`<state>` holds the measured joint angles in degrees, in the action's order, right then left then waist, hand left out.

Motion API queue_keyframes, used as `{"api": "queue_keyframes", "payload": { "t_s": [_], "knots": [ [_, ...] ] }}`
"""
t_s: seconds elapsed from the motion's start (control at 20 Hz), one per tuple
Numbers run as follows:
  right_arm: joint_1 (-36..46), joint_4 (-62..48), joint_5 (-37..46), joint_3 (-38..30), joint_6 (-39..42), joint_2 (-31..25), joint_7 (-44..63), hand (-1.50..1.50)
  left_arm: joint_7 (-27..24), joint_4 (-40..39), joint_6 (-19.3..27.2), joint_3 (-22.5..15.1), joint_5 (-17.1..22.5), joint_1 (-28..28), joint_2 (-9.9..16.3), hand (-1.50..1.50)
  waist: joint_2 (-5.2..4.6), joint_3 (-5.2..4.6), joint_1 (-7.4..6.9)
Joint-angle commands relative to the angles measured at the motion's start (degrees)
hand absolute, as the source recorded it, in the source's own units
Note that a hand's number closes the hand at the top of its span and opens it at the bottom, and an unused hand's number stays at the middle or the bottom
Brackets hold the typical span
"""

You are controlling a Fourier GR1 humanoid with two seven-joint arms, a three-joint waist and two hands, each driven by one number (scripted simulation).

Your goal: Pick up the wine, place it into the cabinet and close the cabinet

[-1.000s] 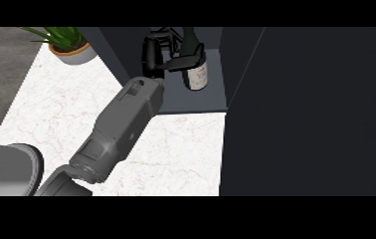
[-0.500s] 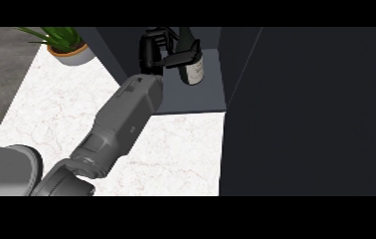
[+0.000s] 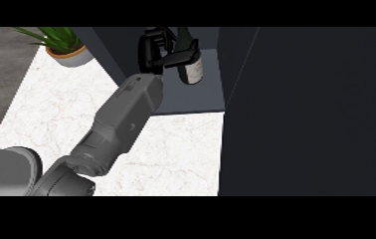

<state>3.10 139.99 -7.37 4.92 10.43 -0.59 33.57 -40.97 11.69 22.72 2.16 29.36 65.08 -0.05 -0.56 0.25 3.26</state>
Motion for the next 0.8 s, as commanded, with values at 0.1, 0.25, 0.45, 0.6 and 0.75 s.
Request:
{"api": "queue_keyframes", "payload": {
  "t_s": [0.1,0.25,0.45,0.6,0.75],
  "knots": [
    [2.5,5.1,-2.6,-0.4,-1.4,-1.1,5.4,-1.5,-2.7,-3.3,0.2,1.0,-0.6,-0.5,0.5,1.5,-0.6,-0.34,0.19],
    [0.0,3.7,-4.8,-1.8,0.5,-1.3,2.1,-1.5,-3.4,-4.6,2.2,0.5,-0.7,-0.2,0.0,-1.5,-0.71,-0.27,1.01],
    [-1.6,4.0,-2.7,0.3,0.0,0.3,1.0,-1.5,-3.0,-5.8,1.6,0.5,-2.1,-1.1,2.6,-1.5,-0.81,-0.28,0.81],
    [0.7,3.2,-1.1,0.3,-0.8,0.2,1.2,-1.5,-1.8,-6.3,1.0,-0.1,-2.9,-0.8,3.0,-1.5,-0.73,-0.32,0.28],
    [0.4,3.5,-4.6,-2.4,0.0,-1.1,2.0,-1.5,-3.1,-7.0,5.5,-0.3,-3.5,-0.4,0.5,-1.5,-0.73,-0.28,0.56]
  ]
}}
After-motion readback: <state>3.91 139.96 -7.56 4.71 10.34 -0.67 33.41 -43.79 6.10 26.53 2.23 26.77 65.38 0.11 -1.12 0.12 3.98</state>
